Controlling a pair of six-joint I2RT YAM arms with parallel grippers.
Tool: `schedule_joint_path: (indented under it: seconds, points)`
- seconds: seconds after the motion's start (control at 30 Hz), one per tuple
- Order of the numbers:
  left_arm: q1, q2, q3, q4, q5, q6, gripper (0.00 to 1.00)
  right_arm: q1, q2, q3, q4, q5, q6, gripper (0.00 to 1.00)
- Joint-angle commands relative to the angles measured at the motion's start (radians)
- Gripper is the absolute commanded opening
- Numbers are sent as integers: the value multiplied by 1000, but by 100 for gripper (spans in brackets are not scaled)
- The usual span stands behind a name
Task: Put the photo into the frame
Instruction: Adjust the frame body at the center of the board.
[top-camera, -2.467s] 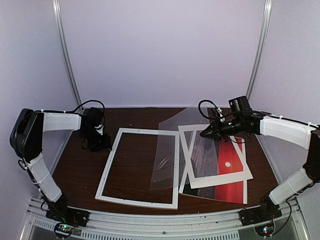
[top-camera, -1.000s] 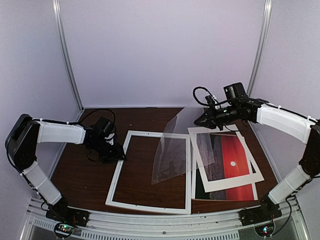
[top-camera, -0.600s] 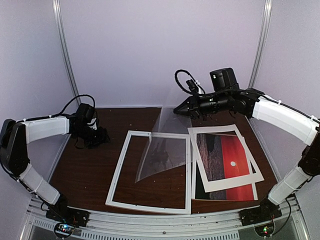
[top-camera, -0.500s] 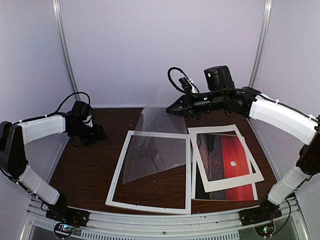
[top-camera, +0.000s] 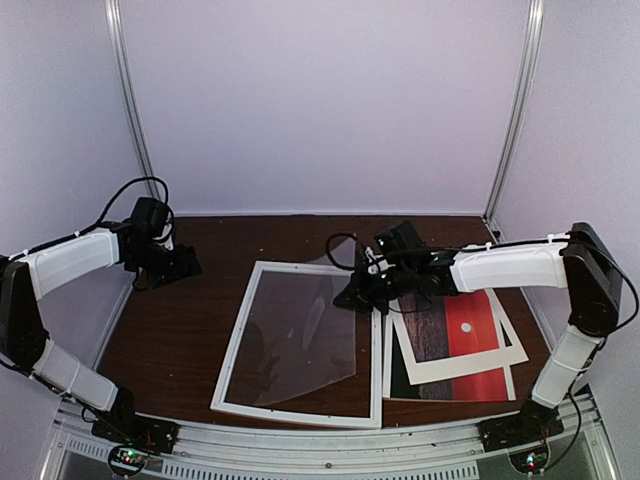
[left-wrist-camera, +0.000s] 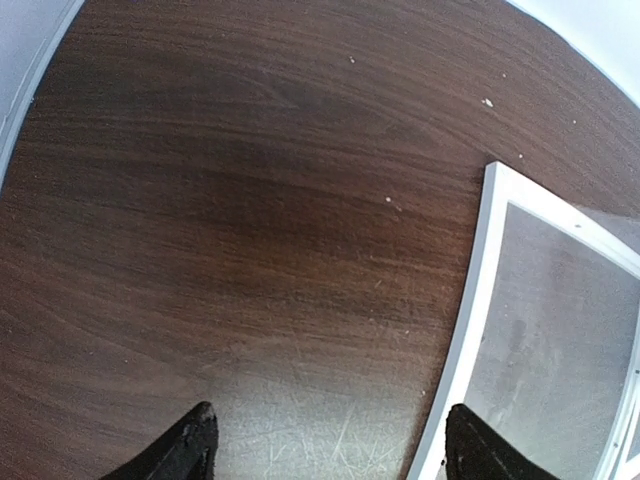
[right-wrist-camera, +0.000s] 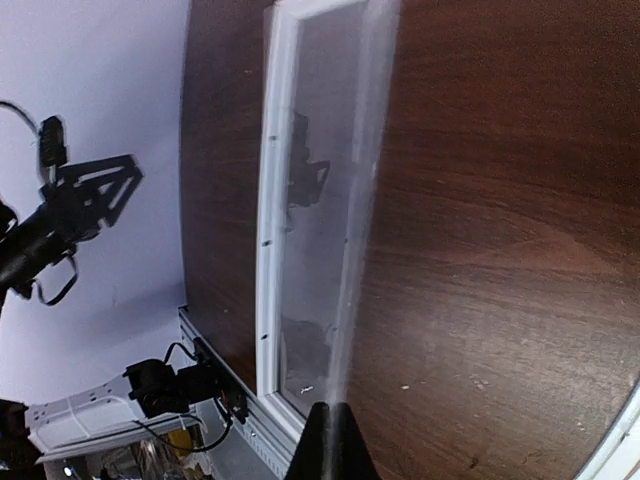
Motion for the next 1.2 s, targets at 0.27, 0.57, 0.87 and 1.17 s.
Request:
schedule_joint_path:
  seconds: [0.27, 0.57, 0.87, 1.17]
  points:
    - [5, 29, -19, 46, 85, 20, 81, 8, 61, -248, 318, 92, 310, 0]
    - [-49, 46, -98, 122, 146, 10, 82, 8, 11, -235, 218, 133, 288, 0]
    - [-185, 158, -85, 182, 139, 18, 75, 5, 12, -210, 118, 131, 196, 0]
    - [-223, 295, 4, 170, 120, 56, 58, 5, 42, -212, 129, 94, 193, 0]
